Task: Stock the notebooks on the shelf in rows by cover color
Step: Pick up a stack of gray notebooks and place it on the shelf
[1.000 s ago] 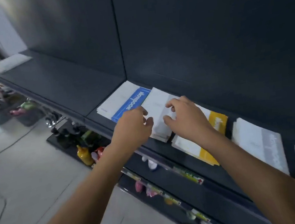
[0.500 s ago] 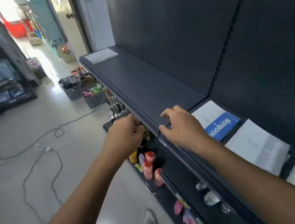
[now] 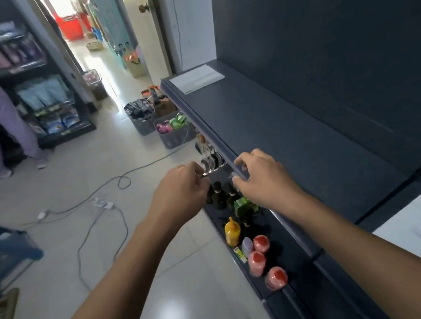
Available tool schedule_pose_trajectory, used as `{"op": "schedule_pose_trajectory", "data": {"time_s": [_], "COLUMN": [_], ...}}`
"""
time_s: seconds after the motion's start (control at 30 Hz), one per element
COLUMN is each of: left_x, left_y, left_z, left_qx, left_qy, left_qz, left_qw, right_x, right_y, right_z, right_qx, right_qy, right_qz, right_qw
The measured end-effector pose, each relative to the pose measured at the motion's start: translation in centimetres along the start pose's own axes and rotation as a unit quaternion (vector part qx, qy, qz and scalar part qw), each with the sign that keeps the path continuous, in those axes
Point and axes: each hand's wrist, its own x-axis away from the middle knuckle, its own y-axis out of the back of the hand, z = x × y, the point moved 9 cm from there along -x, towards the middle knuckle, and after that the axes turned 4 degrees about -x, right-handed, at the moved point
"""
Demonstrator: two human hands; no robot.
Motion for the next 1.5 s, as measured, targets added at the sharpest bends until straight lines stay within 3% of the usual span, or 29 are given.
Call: {"op": "schedule_pose_trajectory", "data": {"time_s": [0.4, 0.7, 1.2, 1.5], "left_x": [-13.8, -26.3, -47.7, -58.0], "left_y": [3.2, 5.6, 5.4, 1.4], "left_z": [12.2, 19.6, 21.2, 17.8], "left_qx": [0.027, 0.016, -0.001, -0.002], "left_qy": [0.01, -0.064, -0.17, -0.247], "left_qz": [-0.016, -0.002, 0.031, 0.095], "left_qw": [0.999, 0.998, 0.985, 0.964], "right_x": [-15.3, -27.6, -45.6, -50.5], "right_y": [-4.5, -6.7, -8.1, -8.5], "right_z": [7.2, 13.0, 11.1, 6.0], "right_qx": [0.026, 0.024, -0.003, -0.053], "right_qy": [-0.001, -0.051, -0.146, -0.275], "right_qz": [0.008, -0.046, -0.088, -0.107], "right_qw": [1.0, 0.997, 0.985, 0.954]}}
